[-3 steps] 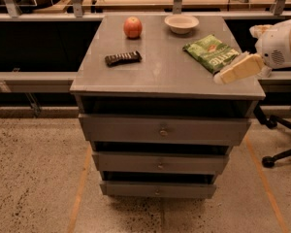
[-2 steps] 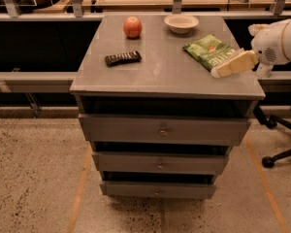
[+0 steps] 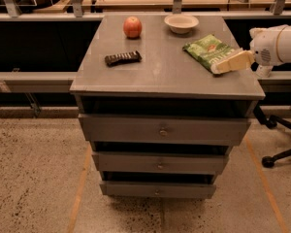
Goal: Move green jalapeno chip bag near apple
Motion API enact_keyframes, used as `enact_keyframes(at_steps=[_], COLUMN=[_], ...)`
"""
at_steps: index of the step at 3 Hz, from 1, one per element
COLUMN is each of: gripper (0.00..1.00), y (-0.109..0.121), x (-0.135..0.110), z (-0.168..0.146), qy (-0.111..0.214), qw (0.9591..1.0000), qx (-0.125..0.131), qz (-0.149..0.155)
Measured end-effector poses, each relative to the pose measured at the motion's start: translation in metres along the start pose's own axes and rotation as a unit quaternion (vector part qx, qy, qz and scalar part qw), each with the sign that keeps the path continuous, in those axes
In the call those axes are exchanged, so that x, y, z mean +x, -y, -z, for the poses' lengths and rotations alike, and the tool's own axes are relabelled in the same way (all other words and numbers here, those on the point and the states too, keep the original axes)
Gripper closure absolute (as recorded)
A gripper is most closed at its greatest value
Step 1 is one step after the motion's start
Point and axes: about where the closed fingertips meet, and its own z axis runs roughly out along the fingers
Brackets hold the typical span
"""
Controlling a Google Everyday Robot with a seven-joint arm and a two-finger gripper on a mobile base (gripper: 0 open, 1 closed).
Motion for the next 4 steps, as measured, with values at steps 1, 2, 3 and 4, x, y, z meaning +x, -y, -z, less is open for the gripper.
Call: enact_keyframes(at_steps=[1,2,3,4], gripper=[0.00,0.00,0.00,0.00], y=[-0.003,0.002,0.010,0.023], x=[0.001,0.004,0.008,0.022], z=[-0.018,-0.046,-0.072,-0.093], qy=[0.014,0.028,0.039,0.038], qw=[0.9997,0.9986,0.9972,0.9959], qx=[-0.013,-0.027,-0.034,-0.030], qz=[-0.014,-0.035,-0.054,-0.076])
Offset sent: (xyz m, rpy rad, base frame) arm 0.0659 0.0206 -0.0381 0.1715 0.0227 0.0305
